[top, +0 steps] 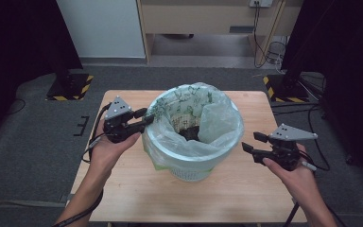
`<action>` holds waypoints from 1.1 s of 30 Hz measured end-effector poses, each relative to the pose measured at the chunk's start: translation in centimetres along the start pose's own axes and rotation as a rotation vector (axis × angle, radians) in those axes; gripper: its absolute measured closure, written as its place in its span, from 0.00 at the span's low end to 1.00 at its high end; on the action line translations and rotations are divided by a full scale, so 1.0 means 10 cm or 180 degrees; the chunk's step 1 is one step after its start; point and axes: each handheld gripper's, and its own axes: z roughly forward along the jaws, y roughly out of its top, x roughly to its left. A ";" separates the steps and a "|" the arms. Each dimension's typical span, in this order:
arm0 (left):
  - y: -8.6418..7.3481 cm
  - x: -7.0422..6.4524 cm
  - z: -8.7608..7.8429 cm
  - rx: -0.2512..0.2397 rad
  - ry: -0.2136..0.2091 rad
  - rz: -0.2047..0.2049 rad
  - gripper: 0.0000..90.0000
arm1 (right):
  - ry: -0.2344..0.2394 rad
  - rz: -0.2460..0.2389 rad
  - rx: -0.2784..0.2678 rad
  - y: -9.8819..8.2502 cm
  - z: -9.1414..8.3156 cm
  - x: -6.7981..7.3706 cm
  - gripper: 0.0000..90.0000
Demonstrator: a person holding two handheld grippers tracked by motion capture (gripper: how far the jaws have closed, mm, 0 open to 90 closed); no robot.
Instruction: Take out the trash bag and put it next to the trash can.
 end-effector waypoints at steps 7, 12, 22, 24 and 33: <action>0.07 -0.02 0.00 -0.0010 0.0103 0.0115 1.00 | 0.0000 -0.0020 -0.0069 0.05 -0.08 0.03 0.45; 0.17 -0.05 -0.03 -0.0131 0.0081 0.0033 1.00 | 0.0024 -0.0059 -0.0116 0.10 -0.14 0.08 0.45; 0.43 -0.15 -0.04 -0.0253 0.0024 0.0042 1.00 | 0.0137 -0.0182 -0.0200 0.20 -0.19 0.26 0.44; 0.45 -0.15 -0.03 -0.0280 0.0031 0.0027 1.00 | 0.0166 -0.0209 -0.0205 0.22 -0.18 0.30 0.44; 0.42 -0.07 0.03 -0.0298 0.0025 -0.0135 1.00 | 0.0294 -0.0317 -0.0273 0.34 -0.20 0.46 0.42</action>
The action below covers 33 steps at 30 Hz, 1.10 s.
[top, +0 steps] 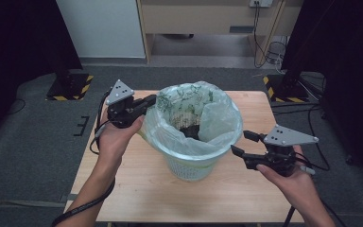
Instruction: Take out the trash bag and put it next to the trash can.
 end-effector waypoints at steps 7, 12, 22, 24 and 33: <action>0.04 0.01 -0.03 -0.0009 0.0035 -0.0031 1.00 | 0.0083 -0.0088 -0.0035 0.11 0.05 0.08 0.41; 0.06 0.02 -0.03 -0.0082 0.0042 -0.0130 1.00 | 0.0176 -0.0132 -0.0061 0.19 0.12 0.14 0.41; 0.05 0.02 -0.02 -0.0071 0.0037 -0.0154 1.00 | 0.0421 -0.0208 -0.0083 0.32 0.30 0.32 0.42; 0.05 0.02 -0.02 -0.0068 0.0039 -0.0150 1.00 | 0.0470 -0.0204 -0.0081 0.32 0.34 0.34 0.42; 0.03 0.04 -0.02 -0.0083 0.0045 -0.0181 1.00 | 0.0605 -0.0192 -0.0100 0.37 0.42 0.41 0.48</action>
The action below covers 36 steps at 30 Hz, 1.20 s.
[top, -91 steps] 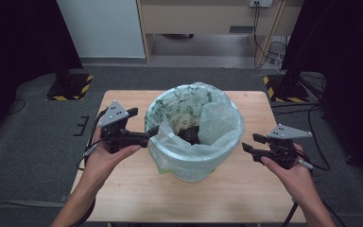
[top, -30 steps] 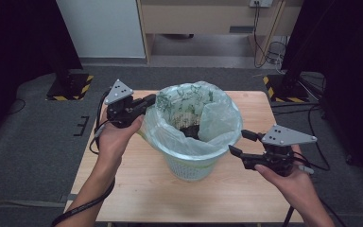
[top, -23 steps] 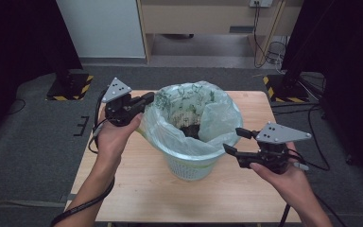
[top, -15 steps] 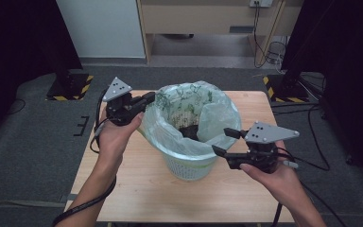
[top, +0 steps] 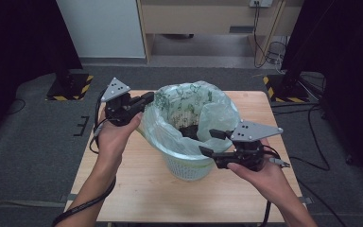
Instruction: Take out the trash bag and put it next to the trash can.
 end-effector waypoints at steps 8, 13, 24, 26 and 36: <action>0.01 -0.03 0.01 0.0007 -0.0015 0.0010 1.00 | 0.0233 -0.0045 0.0052 0.04 0.13 0.08 0.59; 0.01 -0.03 0.02 0.0011 -0.0027 -0.0002 1.00 | 0.0269 -0.0142 0.0127 0.06 0.19 0.13 0.80; -0.02 -0.04 0.02 0.0021 -0.0062 0.0005 1.00 | 0.0292 -0.0062 0.0020 0.14 0.09 0.07 1.00; -0.02 -0.05 0.03 0.0018 -0.0069 0.0008 1.00 | 0.0301 -0.0035 -0.0023 0.17 0.06 0.05 1.00; -0.04 -0.07 0.05 0.0042 -0.0111 0.0035 1.00 | 0.0472 0.0273 -0.0236 0.27 -0.05 -0.06 1.00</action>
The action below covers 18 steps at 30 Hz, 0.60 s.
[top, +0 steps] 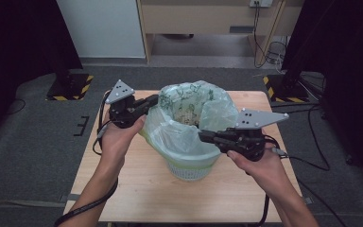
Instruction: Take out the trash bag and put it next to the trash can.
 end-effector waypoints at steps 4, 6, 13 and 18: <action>0.00 -0.01 0.00 -0.0003 -0.0025 0.0014 1.00 | 0.0152 0.0337 -0.0090 0.02 0.00 -0.11 1.00; 0.01 -0.03 0.00 -0.0003 -0.0036 0.0029 1.00 | 0.0207 0.0480 -0.0104 0.01 0.01 -0.16 1.00; 0.06 -0.04 -0.05 -0.0088 -0.0029 0.0047 1.00 | 0.0388 0.0711 -0.0232 0.03 0.00 -0.21 1.00; 0.12 -0.06 -0.09 -0.0206 -0.0023 0.0049 1.00 | 0.0402 0.0699 -0.0305 0.11 -0.04 -0.19 1.00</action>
